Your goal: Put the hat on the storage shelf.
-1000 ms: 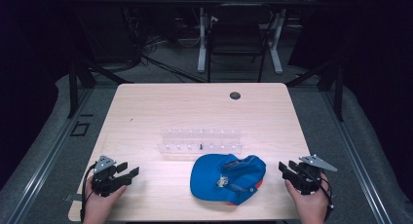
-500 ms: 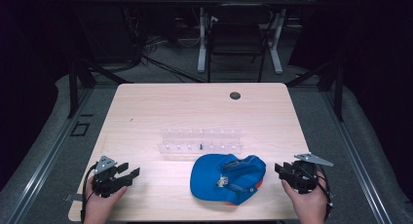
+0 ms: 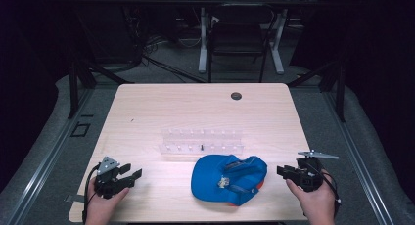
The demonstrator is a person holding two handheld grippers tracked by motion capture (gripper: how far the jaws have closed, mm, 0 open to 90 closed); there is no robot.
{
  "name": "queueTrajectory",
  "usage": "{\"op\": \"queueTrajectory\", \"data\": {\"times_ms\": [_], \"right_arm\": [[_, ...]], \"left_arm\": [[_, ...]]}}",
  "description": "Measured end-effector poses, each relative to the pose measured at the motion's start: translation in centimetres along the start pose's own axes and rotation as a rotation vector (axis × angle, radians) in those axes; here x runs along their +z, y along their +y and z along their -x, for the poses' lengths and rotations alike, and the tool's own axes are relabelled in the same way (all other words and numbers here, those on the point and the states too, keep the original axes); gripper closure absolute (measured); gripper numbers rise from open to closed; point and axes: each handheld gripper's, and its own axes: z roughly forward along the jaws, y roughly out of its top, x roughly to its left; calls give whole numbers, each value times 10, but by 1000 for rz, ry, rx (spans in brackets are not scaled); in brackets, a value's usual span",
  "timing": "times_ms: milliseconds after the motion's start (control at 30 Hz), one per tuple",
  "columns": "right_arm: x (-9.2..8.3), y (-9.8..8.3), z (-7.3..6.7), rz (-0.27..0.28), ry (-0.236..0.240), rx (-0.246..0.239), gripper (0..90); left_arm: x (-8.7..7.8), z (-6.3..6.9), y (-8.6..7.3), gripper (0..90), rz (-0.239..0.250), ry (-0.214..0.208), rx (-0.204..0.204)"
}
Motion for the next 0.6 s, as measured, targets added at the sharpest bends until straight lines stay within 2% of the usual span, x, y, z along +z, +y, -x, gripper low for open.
{"op": "queueTrajectory", "data": {"times_ms": [67, 100, 433, 600], "right_arm": [[-1, 1, -1, -4, -2, 5, 650], [-3, 5, -1, -25, -5, 3, 645], [-8, 22, -9, -99, 0, -23, 637], [-10, 30, -12, -125, 26, -11, 634]], "left_arm": [[-1, 0, 1, 458, -14, -2, 3], [0, 1, 0, 458, -6, -1, 5], [0, 1, 0, 458, -8, -1, 4], [1, 1, 0, 458, -9, -1, 3]]}}
